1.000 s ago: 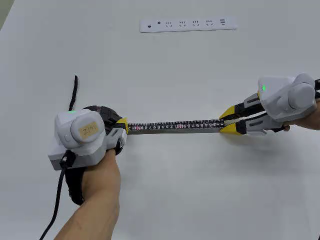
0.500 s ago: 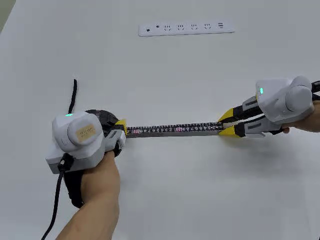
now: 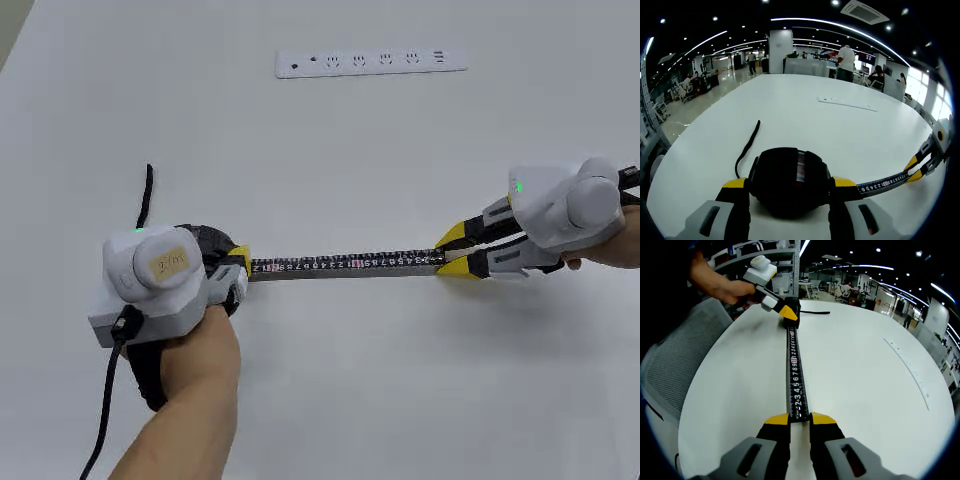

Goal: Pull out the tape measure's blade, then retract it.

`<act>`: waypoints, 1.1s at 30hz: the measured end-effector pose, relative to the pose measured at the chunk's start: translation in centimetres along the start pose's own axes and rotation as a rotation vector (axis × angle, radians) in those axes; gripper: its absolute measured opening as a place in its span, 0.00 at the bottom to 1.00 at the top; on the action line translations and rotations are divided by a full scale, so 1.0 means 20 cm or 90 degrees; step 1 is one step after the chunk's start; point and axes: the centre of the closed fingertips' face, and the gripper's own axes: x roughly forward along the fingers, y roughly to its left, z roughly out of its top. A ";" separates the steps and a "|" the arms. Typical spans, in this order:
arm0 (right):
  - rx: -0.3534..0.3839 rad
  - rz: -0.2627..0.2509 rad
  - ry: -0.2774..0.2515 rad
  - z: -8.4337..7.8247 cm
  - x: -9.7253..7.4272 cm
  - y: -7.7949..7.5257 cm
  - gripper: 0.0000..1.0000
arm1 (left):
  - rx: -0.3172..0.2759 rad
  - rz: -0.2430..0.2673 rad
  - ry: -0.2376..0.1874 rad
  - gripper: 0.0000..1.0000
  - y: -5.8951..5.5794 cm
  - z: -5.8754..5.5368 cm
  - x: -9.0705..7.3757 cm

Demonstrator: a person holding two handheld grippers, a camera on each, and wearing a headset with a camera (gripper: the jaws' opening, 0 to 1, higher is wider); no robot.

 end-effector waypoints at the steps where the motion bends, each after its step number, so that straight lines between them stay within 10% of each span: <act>1: -0.001 0.000 0.001 0.00 0.00 0.00 0.13 | 0.002 0.000 0.001 0.60 0.00 0.00 0.00; 33: -0.010 -0.003 0.015 0.01 0.00 0.01 0.13 | -0.009 -0.020 0.021 0.59 0.00 -0.01 0.00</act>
